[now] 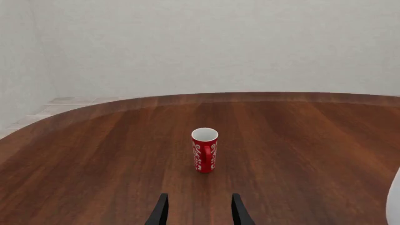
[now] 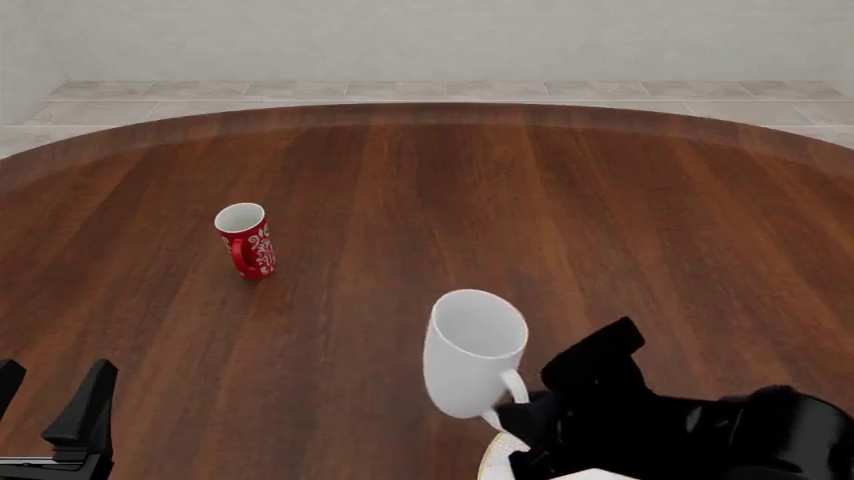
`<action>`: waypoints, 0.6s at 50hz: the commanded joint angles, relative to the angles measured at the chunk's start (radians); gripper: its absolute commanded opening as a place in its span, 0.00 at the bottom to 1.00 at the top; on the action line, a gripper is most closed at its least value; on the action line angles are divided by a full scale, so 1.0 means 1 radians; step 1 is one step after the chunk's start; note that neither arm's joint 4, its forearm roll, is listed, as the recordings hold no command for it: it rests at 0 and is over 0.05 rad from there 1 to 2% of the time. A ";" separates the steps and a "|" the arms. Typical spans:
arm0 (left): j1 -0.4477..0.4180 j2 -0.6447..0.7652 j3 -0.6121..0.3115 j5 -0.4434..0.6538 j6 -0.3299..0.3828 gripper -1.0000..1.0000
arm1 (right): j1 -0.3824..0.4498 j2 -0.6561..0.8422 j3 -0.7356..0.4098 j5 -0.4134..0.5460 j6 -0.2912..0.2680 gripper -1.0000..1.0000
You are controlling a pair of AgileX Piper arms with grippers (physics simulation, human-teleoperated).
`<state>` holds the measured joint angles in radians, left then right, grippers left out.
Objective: Put the white mug on the plate.
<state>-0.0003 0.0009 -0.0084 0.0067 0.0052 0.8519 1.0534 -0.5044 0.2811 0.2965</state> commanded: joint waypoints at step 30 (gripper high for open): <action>0.000 0.000 0.000 0.000 0.000 1.00 | -0.070 -0.411 0.123 0.259 -0.006 0.00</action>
<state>-0.0002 0.0009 -0.0084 0.0067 0.0052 0.8004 0.7518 -0.4068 0.4651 0.2884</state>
